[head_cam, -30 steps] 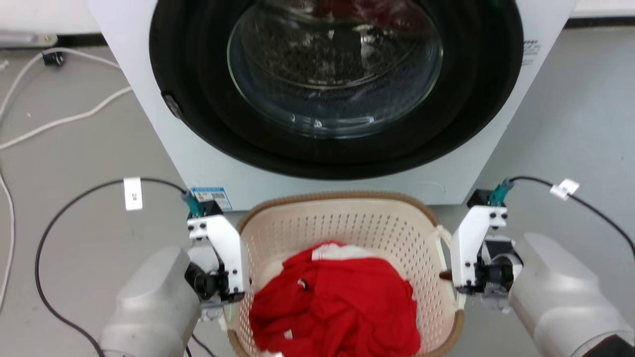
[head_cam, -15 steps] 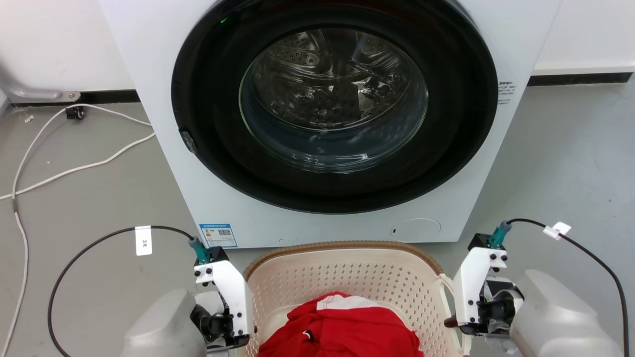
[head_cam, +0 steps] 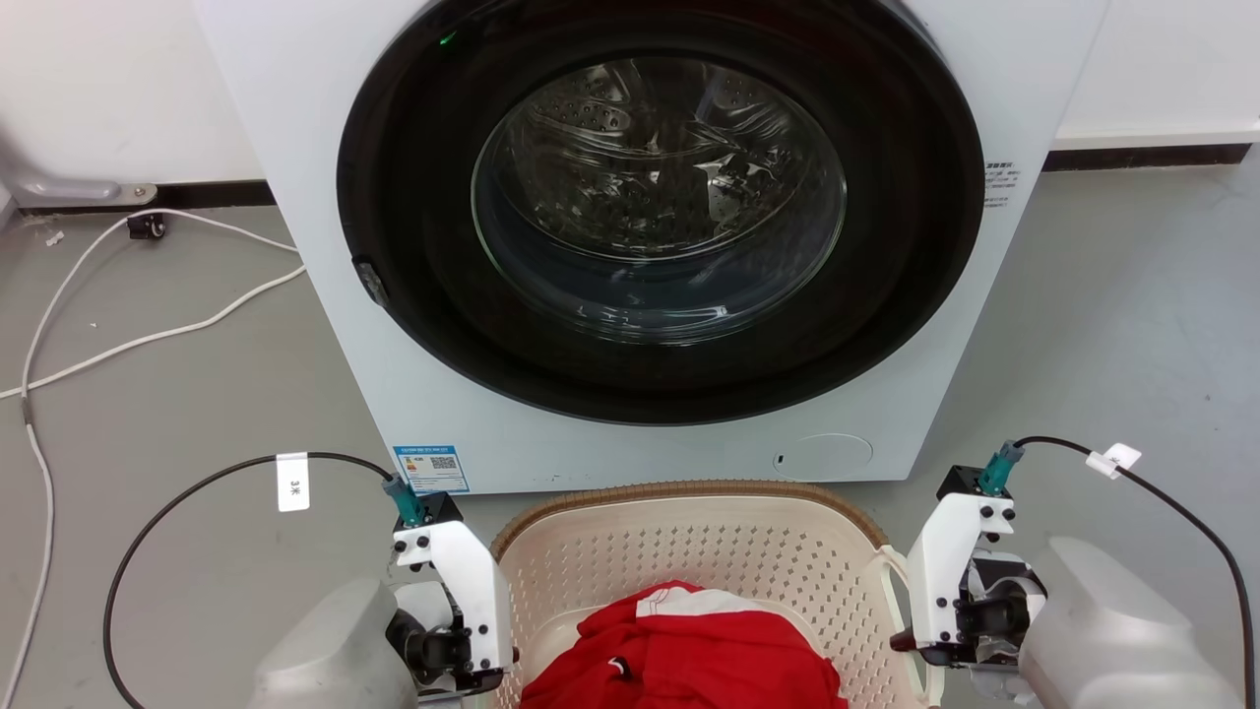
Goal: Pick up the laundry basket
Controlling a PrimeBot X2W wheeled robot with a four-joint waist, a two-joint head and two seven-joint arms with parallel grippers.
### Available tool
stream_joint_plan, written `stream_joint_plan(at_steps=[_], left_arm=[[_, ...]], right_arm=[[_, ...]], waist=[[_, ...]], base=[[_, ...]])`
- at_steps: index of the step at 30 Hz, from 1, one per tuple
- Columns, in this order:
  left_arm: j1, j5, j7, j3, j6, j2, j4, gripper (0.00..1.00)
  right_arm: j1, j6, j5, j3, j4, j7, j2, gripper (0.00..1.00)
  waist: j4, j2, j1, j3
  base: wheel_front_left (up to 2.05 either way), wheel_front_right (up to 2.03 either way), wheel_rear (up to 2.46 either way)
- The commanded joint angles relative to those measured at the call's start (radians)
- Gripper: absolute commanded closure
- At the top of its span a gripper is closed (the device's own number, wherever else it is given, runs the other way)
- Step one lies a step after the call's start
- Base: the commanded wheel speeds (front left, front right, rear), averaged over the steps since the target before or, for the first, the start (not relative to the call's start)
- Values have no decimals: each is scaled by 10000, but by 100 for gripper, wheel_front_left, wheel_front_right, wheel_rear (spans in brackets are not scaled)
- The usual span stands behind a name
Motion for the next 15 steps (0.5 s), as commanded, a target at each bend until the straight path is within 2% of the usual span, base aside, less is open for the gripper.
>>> stream_joint_plan(at_steps=[1, 15], left_arm=[[-24, -135, -43, 29, -128, 98, -65, 100], [-159, -334, -145, -215, -128, 96, 5, 100]], right_arm=[[134, -23, -106, -50, 90, -59, -236, 100], [87, -23, -565, -505, 84, -147, -93, 100]], waist=[[-6, 0, 0, 8], [8, 0, 0, 84]], base=[[0, 0, 0], [0, 0, 0]])
